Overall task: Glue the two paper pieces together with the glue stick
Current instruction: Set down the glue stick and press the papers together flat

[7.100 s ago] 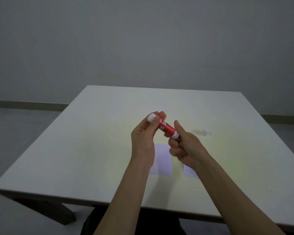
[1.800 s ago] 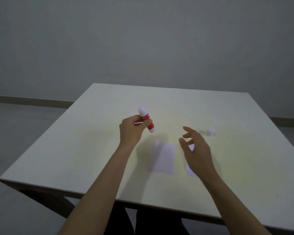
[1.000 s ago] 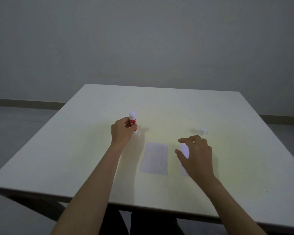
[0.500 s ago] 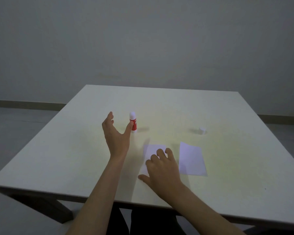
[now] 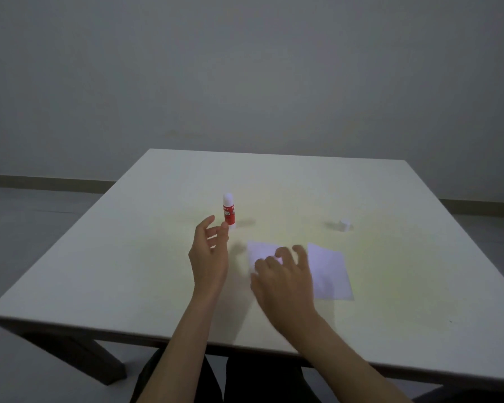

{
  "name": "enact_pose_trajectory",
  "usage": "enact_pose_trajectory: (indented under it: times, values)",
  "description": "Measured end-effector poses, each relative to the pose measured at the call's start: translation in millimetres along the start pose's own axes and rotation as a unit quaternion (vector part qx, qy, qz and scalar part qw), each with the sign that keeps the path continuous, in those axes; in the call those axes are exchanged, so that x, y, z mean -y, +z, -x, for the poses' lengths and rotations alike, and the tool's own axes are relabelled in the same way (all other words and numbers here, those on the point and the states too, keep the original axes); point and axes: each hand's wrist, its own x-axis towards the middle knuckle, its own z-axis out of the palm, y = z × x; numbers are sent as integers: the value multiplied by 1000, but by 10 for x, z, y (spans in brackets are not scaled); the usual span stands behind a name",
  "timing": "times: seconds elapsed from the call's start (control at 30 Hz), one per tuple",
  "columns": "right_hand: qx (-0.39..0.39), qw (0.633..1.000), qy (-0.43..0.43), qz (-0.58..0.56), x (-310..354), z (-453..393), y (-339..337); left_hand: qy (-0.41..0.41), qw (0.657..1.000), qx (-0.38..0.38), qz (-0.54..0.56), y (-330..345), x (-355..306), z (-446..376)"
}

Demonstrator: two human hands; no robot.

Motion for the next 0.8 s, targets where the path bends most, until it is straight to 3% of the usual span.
enact_pose_trajectory:
  times: [0.07, 0.13, 0.2, 0.3, 0.37, 0.6, 0.7, 0.8]
  values:
    - [-43, 996, 67, -46, -172, -74, -27, -28, 999, 8, 16, 15, 21, 94]
    - [-68, 970, 165, -166, -383, -143, -79, -51, 998, 25, 17, 71, 22, 212]
    - [-59, 880, 295, -368, -595, -211, -165, -70, 997, 39, 11, 169, 10, 315]
    - [-42, 687, 440, -578, -813, -215, -258, -135, 985, 76, 71, 334, -79, 451]
    - [-42, 635, 465, -616, -868, -146, -278, -173, 969, 105, 140, 432, -152, 503]
    - [-44, 596, 471, -649, -940, 62, -287, -123, 979, 101, 128, 652, -318, 475]
    - [-42, 619, 453, -640, -1049, 101, -287, -96, 983, 114, 104, 705, -347, 411]
    - [-18, 673, 425, -605, -1213, 122, -289, -69, 987, 130, 66, 763, -356, 373]
